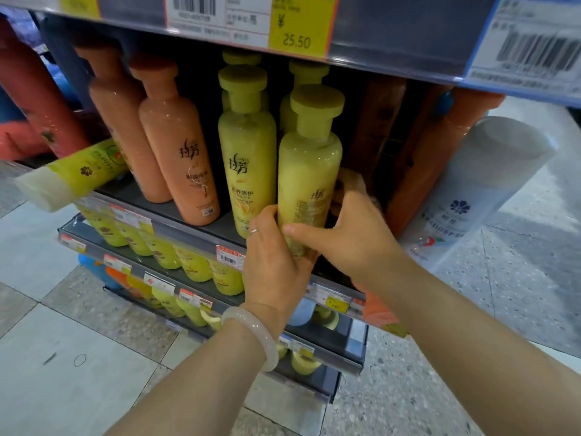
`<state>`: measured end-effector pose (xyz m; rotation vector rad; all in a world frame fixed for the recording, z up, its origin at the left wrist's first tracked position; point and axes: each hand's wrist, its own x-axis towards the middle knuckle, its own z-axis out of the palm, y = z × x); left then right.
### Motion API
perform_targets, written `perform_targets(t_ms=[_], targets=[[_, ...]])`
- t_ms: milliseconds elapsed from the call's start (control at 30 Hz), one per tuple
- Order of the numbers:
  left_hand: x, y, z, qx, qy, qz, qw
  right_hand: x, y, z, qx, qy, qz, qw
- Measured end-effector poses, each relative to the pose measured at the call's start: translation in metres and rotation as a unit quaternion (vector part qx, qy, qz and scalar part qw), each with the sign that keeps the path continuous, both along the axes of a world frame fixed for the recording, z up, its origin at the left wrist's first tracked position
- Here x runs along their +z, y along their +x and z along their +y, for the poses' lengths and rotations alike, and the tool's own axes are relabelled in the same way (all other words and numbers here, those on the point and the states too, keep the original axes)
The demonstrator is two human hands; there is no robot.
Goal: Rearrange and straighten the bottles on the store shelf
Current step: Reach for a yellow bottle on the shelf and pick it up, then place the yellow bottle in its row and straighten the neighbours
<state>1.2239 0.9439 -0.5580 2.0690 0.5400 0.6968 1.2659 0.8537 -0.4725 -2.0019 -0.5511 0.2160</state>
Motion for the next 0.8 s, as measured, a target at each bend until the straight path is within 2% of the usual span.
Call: perform_targets(t_ms=[67, 133, 233, 300, 367, 433, 533, 667, 800], targets=[[-0.005, -0.007, 0.001, 0.005, 0.011, -0.026, 1.000, 0.001, -0.007, -0.017, 0.005, -0.019, -0.023, 1.000], [-0.012, -0.027, -0.006, -0.003, 0.072, -0.050, 0.996, -0.002, -0.021, -0.047, -0.028, -0.034, -0.079, 0.996], [-0.023, -0.050, -0.013, -0.119, 0.208, -0.043, 0.970, -0.016, -0.049, -0.095, -0.064, -0.021, -0.140, 0.988], [-0.031, -0.049, -0.012, -0.206, 0.278, -0.022, 0.938, -0.032, -0.057, -0.120, -0.076, -0.039, -0.132, 0.988], [-0.030, -0.041, -0.016, -0.254, 0.317, 0.005, 0.914, -0.047, -0.061, -0.135, -0.075, -0.070, -0.113, 0.988], [-0.025, -0.035, -0.024, -0.287, 0.313, 0.017, 0.905, -0.061, -0.066, -0.135, -0.052, -0.096, -0.086, 0.990], [-0.017, -0.022, -0.033, -0.324, 0.266, 0.014, 0.908, -0.073, -0.060, -0.116, -0.028, -0.116, -0.120, 0.986], [-0.021, -0.015, -0.033, -0.322, 0.219, 0.018, 0.921, -0.071, -0.047, -0.094, -0.066, -0.105, -0.199, 0.972], [-0.021, -0.020, -0.023, -0.350, 0.179, 0.014, 0.919, -0.061, -0.055, -0.090, -0.071, -0.103, -0.180, 0.976]])
